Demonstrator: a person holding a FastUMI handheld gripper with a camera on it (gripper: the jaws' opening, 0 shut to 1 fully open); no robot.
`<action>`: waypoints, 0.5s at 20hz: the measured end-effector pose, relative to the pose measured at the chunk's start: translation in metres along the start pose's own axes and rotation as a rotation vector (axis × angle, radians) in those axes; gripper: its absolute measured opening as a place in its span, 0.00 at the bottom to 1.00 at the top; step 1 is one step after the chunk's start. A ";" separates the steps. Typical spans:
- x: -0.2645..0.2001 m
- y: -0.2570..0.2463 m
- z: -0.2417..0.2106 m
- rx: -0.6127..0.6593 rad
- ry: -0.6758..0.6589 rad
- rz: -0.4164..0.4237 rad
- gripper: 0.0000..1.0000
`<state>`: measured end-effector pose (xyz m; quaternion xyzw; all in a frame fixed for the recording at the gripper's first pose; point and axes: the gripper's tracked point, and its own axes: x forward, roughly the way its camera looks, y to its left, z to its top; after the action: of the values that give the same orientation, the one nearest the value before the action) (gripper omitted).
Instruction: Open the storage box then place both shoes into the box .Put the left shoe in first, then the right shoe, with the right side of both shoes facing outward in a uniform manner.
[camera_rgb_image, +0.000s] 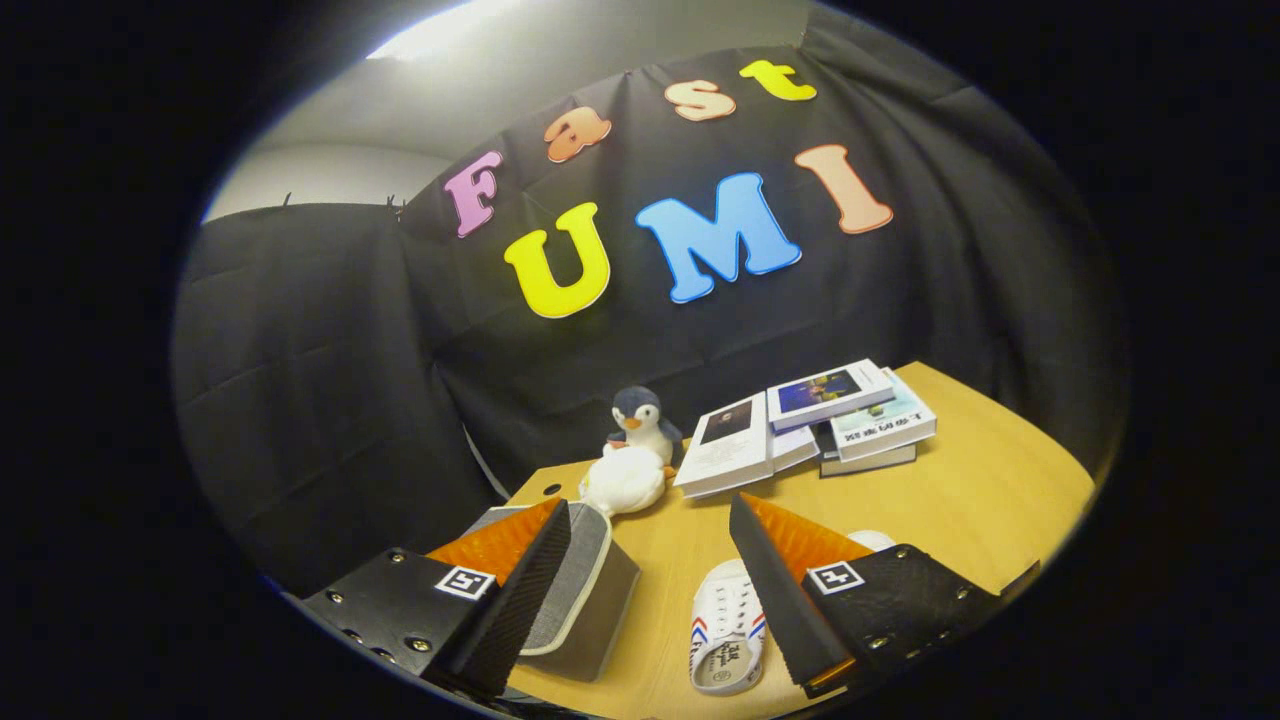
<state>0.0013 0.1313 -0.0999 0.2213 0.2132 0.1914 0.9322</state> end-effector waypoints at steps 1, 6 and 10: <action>0.003 0.005 -0.009 0.031 0.026 0.021 0.98; 0.014 0.015 -0.051 0.218 0.160 0.060 0.98; 0.022 0.024 -0.081 0.423 0.251 0.098 0.97</action>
<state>-0.0253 0.1884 -0.1603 0.3961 0.3518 0.2133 0.8209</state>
